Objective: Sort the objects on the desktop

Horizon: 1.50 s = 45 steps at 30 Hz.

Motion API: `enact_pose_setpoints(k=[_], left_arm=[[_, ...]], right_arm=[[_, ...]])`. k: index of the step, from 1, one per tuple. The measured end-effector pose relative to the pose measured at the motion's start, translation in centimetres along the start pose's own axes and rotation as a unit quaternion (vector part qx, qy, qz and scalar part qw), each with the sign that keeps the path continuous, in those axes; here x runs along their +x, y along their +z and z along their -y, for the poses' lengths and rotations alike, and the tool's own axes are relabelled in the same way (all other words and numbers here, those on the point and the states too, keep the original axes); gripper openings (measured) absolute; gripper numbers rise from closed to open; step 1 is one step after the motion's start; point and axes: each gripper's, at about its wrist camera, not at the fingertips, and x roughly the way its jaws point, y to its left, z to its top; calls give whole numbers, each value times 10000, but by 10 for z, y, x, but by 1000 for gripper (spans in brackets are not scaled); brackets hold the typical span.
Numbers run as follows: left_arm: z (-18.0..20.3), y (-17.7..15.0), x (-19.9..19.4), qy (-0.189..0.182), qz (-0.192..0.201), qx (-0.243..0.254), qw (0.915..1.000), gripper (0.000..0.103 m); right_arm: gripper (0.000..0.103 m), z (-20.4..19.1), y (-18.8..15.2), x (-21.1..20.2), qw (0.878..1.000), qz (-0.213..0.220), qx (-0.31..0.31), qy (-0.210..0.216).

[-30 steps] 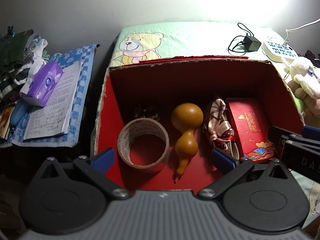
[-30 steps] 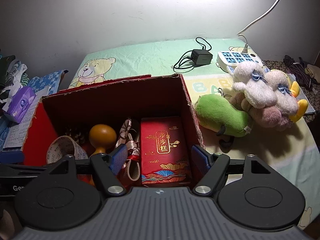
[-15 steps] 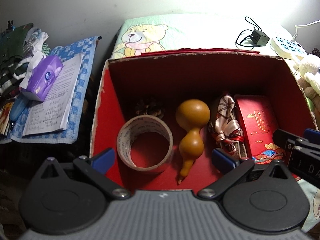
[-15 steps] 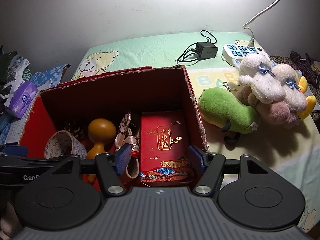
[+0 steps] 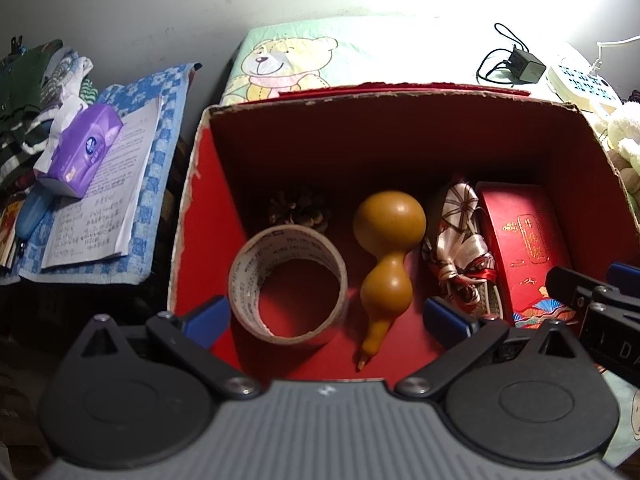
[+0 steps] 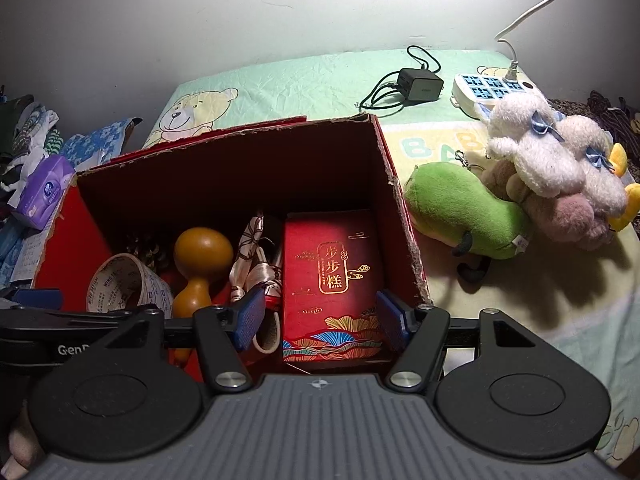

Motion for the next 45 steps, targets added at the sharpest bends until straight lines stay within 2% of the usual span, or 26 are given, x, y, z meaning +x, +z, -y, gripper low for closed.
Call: enact_pose_setpoints(k=[22, 36, 39, 45], left_arm=[[1, -8, 4, 81, -81, 20, 9999, 103], [3, -18, 5, 189, -162, 28, 9997, 103], [3, -16, 6, 167, -262, 17, 9995, 103], [2, -5, 10, -39, -725, -50, 9973, 103]], right_arm=[[63, -2, -4, 2, 9999, -81, -85, 84], [62, -4, -10, -1, 9997, 6, -246, -40], [62, -5, -10, 0, 9995, -4, -286, -108], [62, -6, 1, 2, 9992, -17, -301, -272]])
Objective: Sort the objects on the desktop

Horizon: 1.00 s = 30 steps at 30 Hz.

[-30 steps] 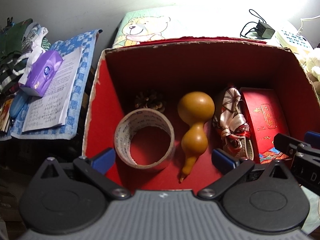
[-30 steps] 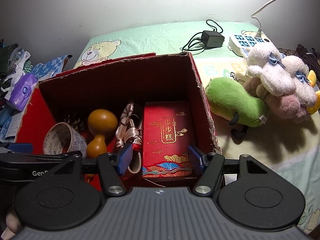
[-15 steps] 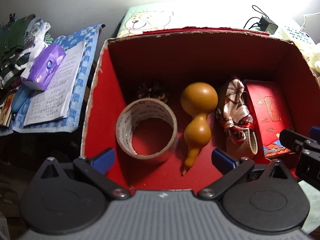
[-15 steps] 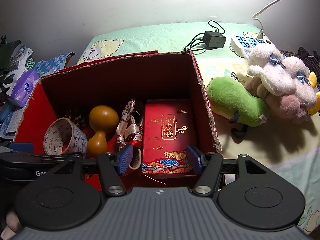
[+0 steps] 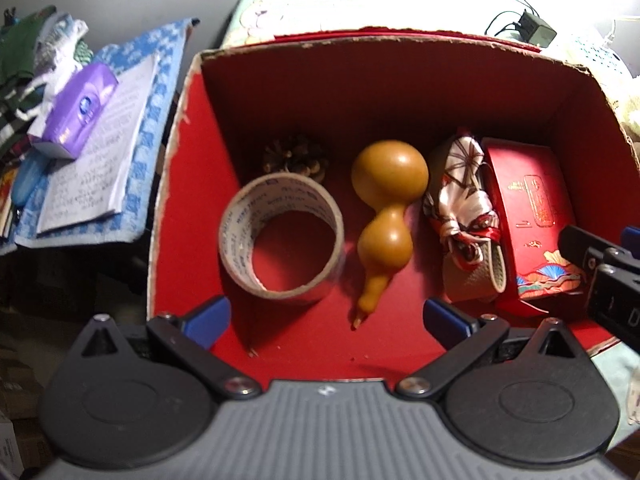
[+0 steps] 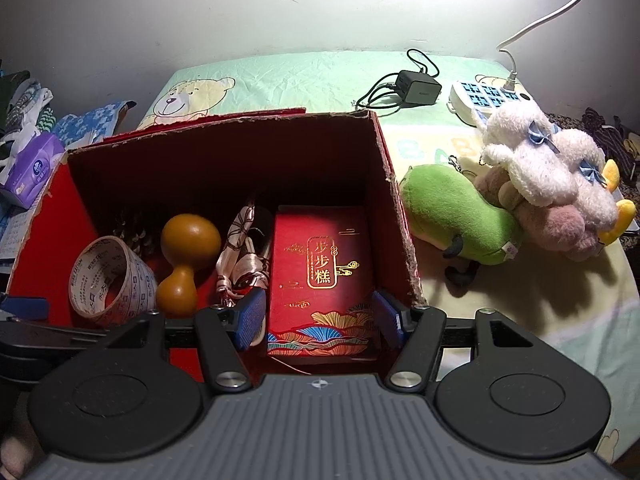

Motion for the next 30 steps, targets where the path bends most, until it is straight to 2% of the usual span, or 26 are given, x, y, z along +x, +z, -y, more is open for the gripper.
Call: enact_pose_setpoints(k=[5, 30], left_arm=[[3, 4, -4, 139, 87, 7, 9999, 103], [3, 11, 7, 86, -1, 56, 9999, 103]], right_arm=[[63, -2, 5, 1, 10000, -54, -40, -31], [66, -1, 7, 9, 9998, -140, 93, 96]])
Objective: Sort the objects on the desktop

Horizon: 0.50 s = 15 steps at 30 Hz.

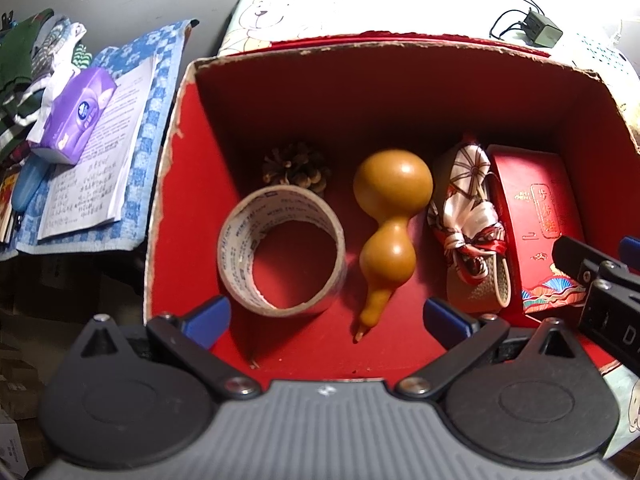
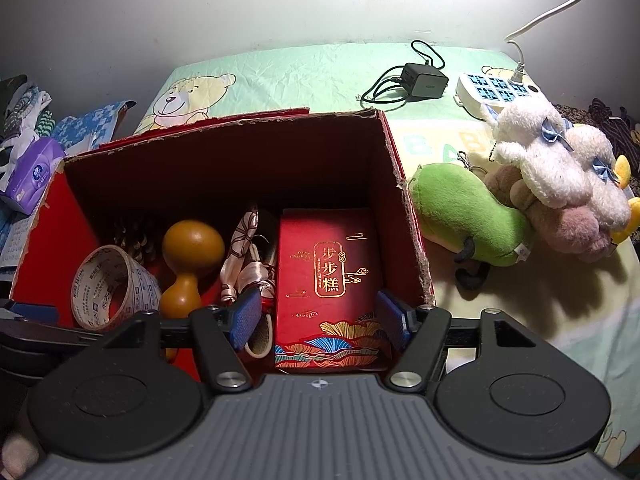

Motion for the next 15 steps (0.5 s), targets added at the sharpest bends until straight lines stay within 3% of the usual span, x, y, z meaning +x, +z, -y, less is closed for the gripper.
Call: enact_pose_setpoints(k=[15], left_arm=[[-4, -7, -19, 145, 357, 0, 9993, 103]], right_arm=[[66, 0, -2, -7, 9999, 84, 54, 12]])
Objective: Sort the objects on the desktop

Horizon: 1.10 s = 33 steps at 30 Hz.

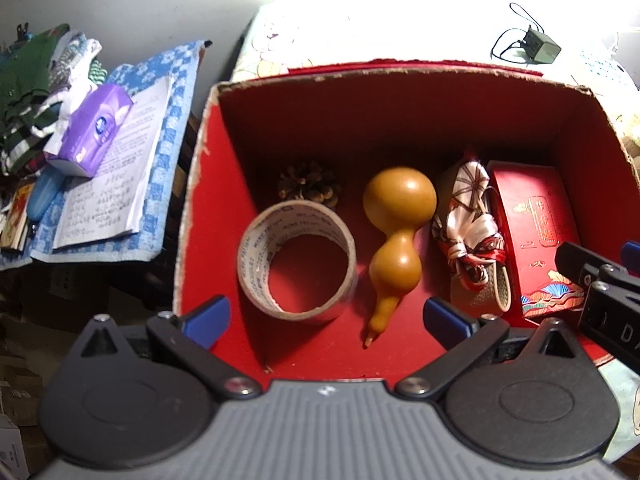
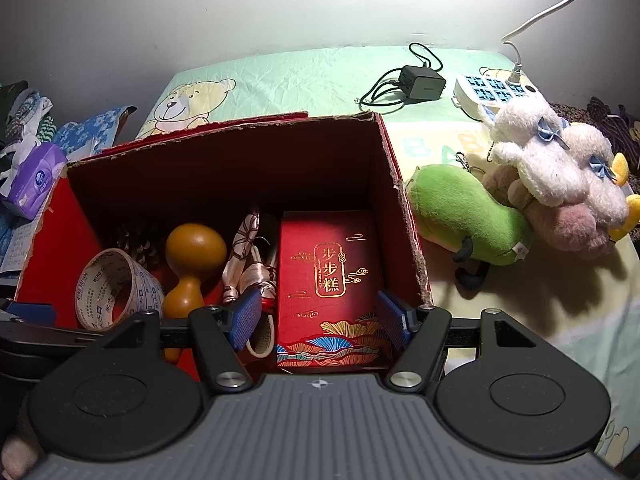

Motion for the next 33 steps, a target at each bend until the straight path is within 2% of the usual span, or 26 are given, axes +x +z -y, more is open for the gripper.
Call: enact_pose_setpoints(k=[18, 27, 33], left_arm=[[-7, -38, -58, 89, 701, 10, 9975, 103], [-5, -66, -66, -14, 622, 38, 9981, 103], [2, -80, -53, -139, 318, 190, 9992, 103]], right_arm=[[67, -1, -17, -44, 9989, 474, 66, 34], [68, -1, -37, -67, 9980, 610, 108, 86], [68, 3, -53, -74, 9984, 547, 139, 62]])
